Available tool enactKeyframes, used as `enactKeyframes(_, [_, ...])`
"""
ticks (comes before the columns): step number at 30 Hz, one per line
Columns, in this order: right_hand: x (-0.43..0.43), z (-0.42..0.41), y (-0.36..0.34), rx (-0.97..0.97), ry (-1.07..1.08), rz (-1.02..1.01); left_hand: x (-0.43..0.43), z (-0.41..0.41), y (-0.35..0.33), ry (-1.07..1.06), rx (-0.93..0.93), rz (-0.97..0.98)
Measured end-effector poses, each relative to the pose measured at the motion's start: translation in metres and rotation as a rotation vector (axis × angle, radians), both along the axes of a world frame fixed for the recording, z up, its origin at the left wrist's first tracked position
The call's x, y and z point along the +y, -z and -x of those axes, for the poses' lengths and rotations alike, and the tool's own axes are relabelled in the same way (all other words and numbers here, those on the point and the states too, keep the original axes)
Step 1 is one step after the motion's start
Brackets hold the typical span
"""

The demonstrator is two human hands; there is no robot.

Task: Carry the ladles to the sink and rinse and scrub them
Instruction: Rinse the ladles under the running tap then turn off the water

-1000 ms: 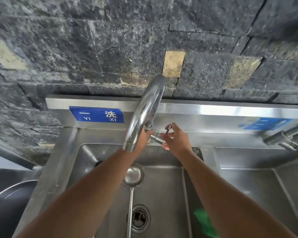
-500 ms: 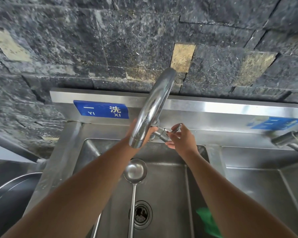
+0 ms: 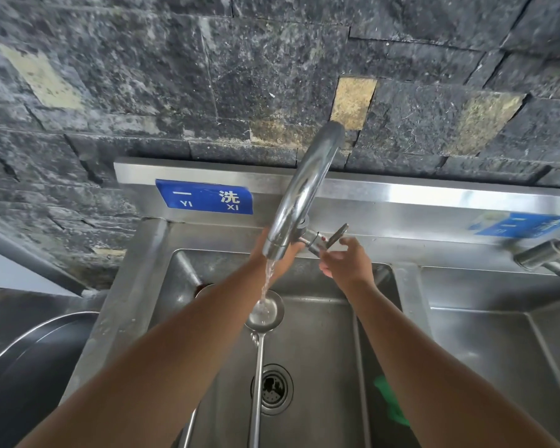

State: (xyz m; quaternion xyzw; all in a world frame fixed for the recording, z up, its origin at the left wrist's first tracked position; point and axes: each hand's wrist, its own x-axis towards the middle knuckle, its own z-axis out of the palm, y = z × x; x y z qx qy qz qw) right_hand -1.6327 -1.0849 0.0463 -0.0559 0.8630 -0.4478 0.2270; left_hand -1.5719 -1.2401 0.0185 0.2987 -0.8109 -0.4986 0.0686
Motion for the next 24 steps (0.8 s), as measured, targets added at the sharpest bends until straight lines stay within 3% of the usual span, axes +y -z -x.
enactKeyframes(4, [0.007,-0.029,-0.001,-0.038,-0.028,-0.053,0.018,-0.027,-0.004,-0.113,0.083,-0.006])
enactKeyframes(10, [-0.001,-0.081,-0.001,-0.092,-0.202,-0.039,0.025,-0.096,-0.026,-0.06,-0.054,0.209])
enactKeyframes(14, [-0.015,-0.132,0.021,-0.063,-0.385,-0.129,0.032,-0.156,-0.017,-0.094,-0.213,0.181])
enactKeyframes(20, [-0.036,-0.201,0.082,-0.256,-0.5,-0.127,0.039,-0.246,0.031,-0.289,-0.359,0.066])
enactKeyframes(24, [-0.042,-0.219,0.125,-0.45,-0.366,-0.094,0.034,-0.279,0.079,-0.416,-0.442,-0.067])
